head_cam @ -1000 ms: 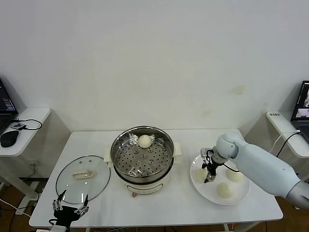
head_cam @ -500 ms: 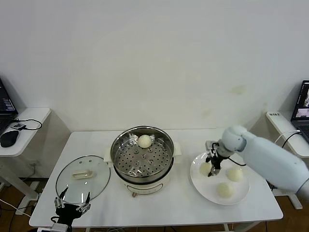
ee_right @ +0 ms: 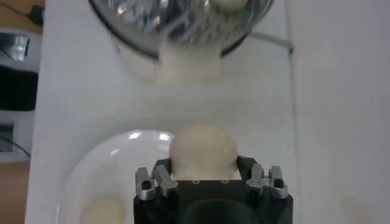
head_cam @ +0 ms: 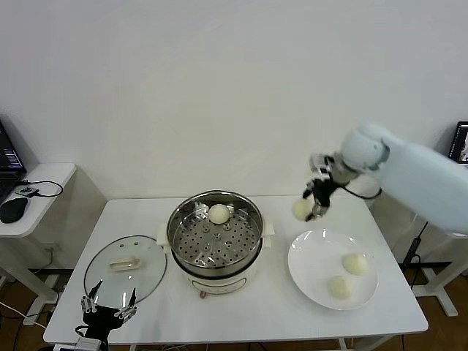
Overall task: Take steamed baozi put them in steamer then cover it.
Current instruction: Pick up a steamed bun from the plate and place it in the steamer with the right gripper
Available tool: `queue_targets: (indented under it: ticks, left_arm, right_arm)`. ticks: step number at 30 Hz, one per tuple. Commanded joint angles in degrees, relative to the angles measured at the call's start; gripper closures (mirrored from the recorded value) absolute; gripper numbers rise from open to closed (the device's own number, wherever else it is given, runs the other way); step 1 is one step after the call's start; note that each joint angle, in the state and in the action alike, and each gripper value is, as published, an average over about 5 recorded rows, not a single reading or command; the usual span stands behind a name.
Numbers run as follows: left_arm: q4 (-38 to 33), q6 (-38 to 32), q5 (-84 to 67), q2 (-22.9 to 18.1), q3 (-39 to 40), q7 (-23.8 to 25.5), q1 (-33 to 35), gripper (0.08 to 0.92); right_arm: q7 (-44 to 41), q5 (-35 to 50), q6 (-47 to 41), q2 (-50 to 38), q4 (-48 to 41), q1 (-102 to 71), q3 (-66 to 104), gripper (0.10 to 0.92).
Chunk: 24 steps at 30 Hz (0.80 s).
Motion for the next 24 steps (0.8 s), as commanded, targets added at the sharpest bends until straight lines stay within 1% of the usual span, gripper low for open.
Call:
queue_targets:
  ticks: [1,13,24]
  left_arm:
    - [-1.1,0.0,-0.7,-0.2,-0.3,-0.3,0.6,0.177]
    - [-2.2,-0.1,-1.8,-0.9,-0.9,-1.1,0.6,0.177]
    - [-1.2,-0.1,-2.7,-1.1,-0.9,-1.5,0.5,0.177]
  right_arm:
    - [-0.8,9.1,-3.2,16.4,-5.0,8.9,-5.4,0.372]
    - [0.1,6.8,-3.7,31.0,-13.4,1.6,-8.2,0.372]
    - [2.6,0.5,-2.1,37.7,-22.2,-8.3,-7.3,0.372]
